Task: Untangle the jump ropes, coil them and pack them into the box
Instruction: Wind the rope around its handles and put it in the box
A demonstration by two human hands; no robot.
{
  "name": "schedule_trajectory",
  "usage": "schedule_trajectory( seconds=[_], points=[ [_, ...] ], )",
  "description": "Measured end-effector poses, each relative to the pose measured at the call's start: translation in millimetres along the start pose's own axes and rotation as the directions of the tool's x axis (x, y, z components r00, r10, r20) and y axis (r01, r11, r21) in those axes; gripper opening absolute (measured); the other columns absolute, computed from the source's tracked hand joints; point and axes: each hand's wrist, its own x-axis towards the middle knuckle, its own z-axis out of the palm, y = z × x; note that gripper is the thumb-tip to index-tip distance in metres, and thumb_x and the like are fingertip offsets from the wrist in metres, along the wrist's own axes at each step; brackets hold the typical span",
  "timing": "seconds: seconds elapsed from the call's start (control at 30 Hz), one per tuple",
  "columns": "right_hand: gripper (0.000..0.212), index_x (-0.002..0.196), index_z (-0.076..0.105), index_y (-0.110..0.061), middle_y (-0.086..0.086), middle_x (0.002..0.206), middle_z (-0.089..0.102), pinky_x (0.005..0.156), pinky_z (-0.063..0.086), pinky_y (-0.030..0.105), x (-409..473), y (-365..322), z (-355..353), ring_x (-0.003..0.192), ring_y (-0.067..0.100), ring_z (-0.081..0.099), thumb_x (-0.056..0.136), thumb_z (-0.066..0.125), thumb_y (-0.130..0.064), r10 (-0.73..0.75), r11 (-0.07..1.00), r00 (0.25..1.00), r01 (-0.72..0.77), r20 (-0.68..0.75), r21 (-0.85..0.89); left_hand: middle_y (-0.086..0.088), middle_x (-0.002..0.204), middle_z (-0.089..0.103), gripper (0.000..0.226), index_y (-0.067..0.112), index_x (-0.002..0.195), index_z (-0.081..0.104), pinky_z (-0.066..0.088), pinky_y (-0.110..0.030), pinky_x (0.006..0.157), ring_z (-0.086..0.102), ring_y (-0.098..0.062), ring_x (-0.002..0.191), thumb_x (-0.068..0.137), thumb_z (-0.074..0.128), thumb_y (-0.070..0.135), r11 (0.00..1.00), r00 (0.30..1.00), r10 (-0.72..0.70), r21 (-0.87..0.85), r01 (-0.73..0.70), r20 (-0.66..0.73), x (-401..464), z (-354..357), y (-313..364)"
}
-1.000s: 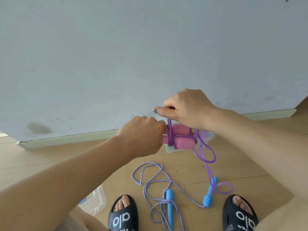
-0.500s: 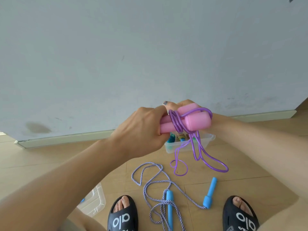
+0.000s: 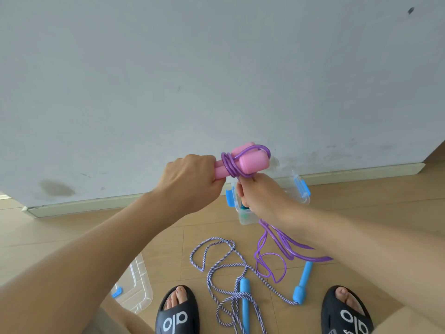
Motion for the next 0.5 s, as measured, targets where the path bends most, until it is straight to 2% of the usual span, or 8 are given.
schedule_trajectory(
  seconds=[0.1,0.17,0.23,0.3,0.4,0.5],
  points=[
    [0.039,0.087,0.054,-0.011,0.002,0.074,0.054,0.060,0.034,0.028,-14.1,5.1,8.2,0.070,0.023,0.048,0.106,0.030,-0.035,-0.140,0.981,0.990,0.138,0.001,-0.139,0.000,0.070,0.053,0.026,0.018,0.076,0.048,0.035,-0.032,0.055,0.051,-0.027,0.062,0.094,0.043,0.037,0.998,0.997,-0.063,-0.011,0.063,0.040,6.3,0.9,-4.1],
    [0.036,0.078,0.047,-0.015,0.000,0.068,0.052,0.058,0.033,0.028,-23.0,8.4,11.1,0.062,0.019,0.045,0.105,0.033,-0.036,-0.203,0.945,0.976,0.216,0.077,-0.245,-0.002,0.072,0.052,0.024,0.016,0.080,0.052,0.037,-0.032,0.058,0.053,-0.030,0.066,0.094,0.044,0.034,0.996,0.994,-0.093,0.019,0.092,0.064,9.6,1.7,-9.7],
    [0.036,0.071,0.036,-0.018,0.000,0.064,0.046,0.054,0.030,0.031,-26.2,10.8,11.9,0.058,0.020,0.040,0.104,0.036,-0.034,-0.231,0.874,0.964,0.266,0.133,-0.408,-0.003,0.074,0.052,0.023,0.014,0.082,0.053,0.038,-0.032,0.059,0.053,-0.030,0.068,0.094,0.044,0.031,0.993,0.993,-0.089,0.087,0.082,0.074,10.9,3.3,-16.8],
    [0.034,0.073,0.034,-0.019,0.001,0.068,0.045,0.057,0.030,0.035,-29.7,6.3,5.6,0.063,0.026,0.041,0.104,0.037,-0.033,-0.291,0.797,0.948,0.315,0.129,-0.516,-0.004,0.075,0.052,0.021,0.014,0.084,0.052,0.038,-0.032,0.059,0.053,-0.030,0.067,0.095,0.043,0.029,0.986,0.996,-0.053,0.159,0.041,0.068,12.0,6.6,-21.5],
    [0.025,0.084,0.040,-0.018,0.002,0.073,0.048,0.058,0.032,0.036,-31.3,-1.6,-8.7,0.067,0.030,0.048,0.104,0.036,-0.033,-0.459,0.611,0.879,0.416,0.127,-0.673,0.000,0.068,0.042,0.019,0.015,0.083,0.048,0.037,-0.032,0.059,0.049,-0.029,0.066,0.096,0.043,0.028,0.965,0.997,0.012,0.261,-0.031,0.072,12.6,13.4,-18.7],
    [0.027,0.080,0.048,-0.021,-0.002,0.069,0.052,0.047,0.020,0.032,-28.0,-8.8,-26.2,0.061,0.028,0.050,0.102,0.041,-0.035,-0.609,0.317,0.761,0.493,0.225,-0.810,0.001,0.069,0.038,0.015,0.017,0.082,0.044,0.035,-0.032,0.059,0.047,-0.027,0.065,0.096,0.043,0.024,0.929,0.989,0.064,0.353,-0.106,0.130,9.3,21.4,-11.0]
  ],
)
